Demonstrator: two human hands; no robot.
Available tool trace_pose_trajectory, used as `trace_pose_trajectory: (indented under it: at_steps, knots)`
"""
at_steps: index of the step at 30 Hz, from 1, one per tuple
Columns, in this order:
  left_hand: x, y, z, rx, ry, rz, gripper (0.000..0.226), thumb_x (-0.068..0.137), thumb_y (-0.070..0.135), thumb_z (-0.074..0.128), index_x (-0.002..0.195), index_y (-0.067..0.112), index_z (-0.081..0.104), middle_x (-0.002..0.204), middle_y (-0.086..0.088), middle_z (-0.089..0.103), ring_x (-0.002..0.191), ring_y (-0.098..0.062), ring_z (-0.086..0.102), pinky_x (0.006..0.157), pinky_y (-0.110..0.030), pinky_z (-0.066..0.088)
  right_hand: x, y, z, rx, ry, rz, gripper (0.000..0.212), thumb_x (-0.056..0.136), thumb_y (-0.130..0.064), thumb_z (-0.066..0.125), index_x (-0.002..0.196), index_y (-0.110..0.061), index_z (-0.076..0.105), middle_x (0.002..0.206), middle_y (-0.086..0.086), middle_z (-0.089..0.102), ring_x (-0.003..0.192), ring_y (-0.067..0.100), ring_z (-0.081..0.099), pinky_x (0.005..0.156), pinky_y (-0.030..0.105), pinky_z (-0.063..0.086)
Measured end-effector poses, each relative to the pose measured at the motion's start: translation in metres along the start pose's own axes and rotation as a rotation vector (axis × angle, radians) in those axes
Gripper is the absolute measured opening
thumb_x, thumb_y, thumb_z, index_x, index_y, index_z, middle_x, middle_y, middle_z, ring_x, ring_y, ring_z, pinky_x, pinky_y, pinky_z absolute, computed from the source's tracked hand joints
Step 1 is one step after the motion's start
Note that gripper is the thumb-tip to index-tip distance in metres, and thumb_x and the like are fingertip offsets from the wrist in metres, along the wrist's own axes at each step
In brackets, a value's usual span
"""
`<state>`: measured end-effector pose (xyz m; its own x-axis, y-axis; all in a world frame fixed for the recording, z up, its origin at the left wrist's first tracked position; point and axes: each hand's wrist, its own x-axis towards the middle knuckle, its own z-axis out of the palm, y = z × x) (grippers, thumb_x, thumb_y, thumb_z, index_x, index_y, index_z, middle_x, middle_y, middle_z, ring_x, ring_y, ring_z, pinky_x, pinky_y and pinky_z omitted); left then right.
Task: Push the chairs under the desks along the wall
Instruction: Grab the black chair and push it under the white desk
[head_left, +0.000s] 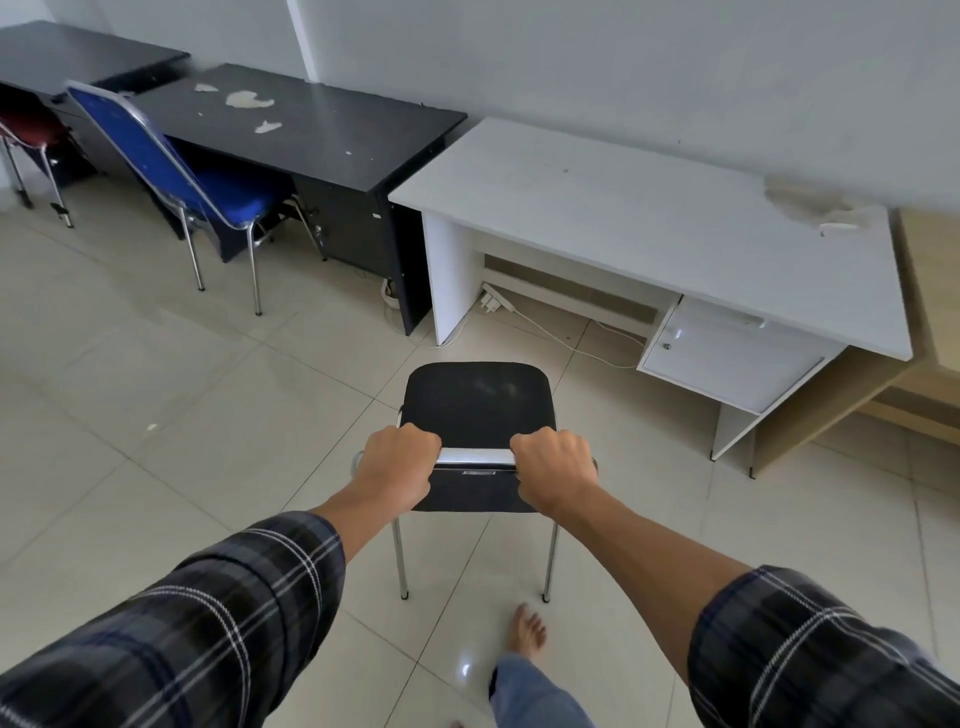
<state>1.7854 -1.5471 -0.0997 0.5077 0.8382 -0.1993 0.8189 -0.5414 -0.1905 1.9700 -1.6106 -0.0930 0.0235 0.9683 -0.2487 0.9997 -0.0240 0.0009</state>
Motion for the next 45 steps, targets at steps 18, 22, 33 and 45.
trace_pose_trajectory:
  at_steps: [18, 22, 33, 45]
  knots:
    - [0.177, -0.017, -0.03, -0.01, 0.042, 0.011, 0.018, 0.088, 0.027, 0.067, 0.103, 0.018, 0.066, 0.088, -0.003, 0.07, 0.076, -0.021, 0.067, 0.066, -0.025, 0.048, 0.156, 0.083, -0.036, 0.082, 0.048, -0.004, 0.02, 0.092, -0.018, 0.066, 0.111, -0.016, 0.066, 0.091, 0.004, 0.07, 0.078, 0.022, 0.067, 0.075, 0.032, 0.057]
    - [0.201, -0.025, -0.031, -0.002, 0.03, 0.012, 0.021, 0.086, 0.03, 0.069, 0.104, 0.019, 0.066, 0.09, -0.002, 0.071, 0.077, -0.02, 0.068, 0.068, -0.025, 0.051, 0.177, 0.089, -0.04, 0.091, 0.046, 0.003, 0.019, 0.091, -0.018, 0.066, 0.11, -0.015, 0.066, 0.09, 0.005, 0.07, 0.078, 0.023, 0.067, 0.075, 0.034, 0.057]
    - [0.273, -0.065, -0.035, -0.013, 0.009, 0.078, 0.016, 0.084, 0.025, 0.068, 0.099, 0.021, 0.063, 0.088, -0.001, 0.068, 0.076, -0.022, 0.065, 0.065, -0.028, 0.049, 0.243, 0.085, -0.051, 0.123, 0.025, 0.083, 0.017, 0.092, -0.018, 0.067, 0.109, -0.014, 0.065, 0.09, 0.005, 0.069, 0.078, 0.022, 0.066, 0.076, 0.033, 0.058]
    - [0.349, -0.128, -0.03, -0.078, 0.115, 0.297, 0.032, 0.085, 0.035, 0.068, 0.113, 0.021, 0.061, 0.095, 0.003, 0.07, 0.078, -0.018, 0.067, 0.07, -0.025, 0.054, 0.312, 0.074, -0.066, 0.235, 0.072, 0.157, 0.027, 0.089, -0.027, 0.07, 0.114, -0.02, 0.062, 0.095, -0.001, 0.068, 0.081, 0.017, 0.063, 0.083, 0.034, 0.055]
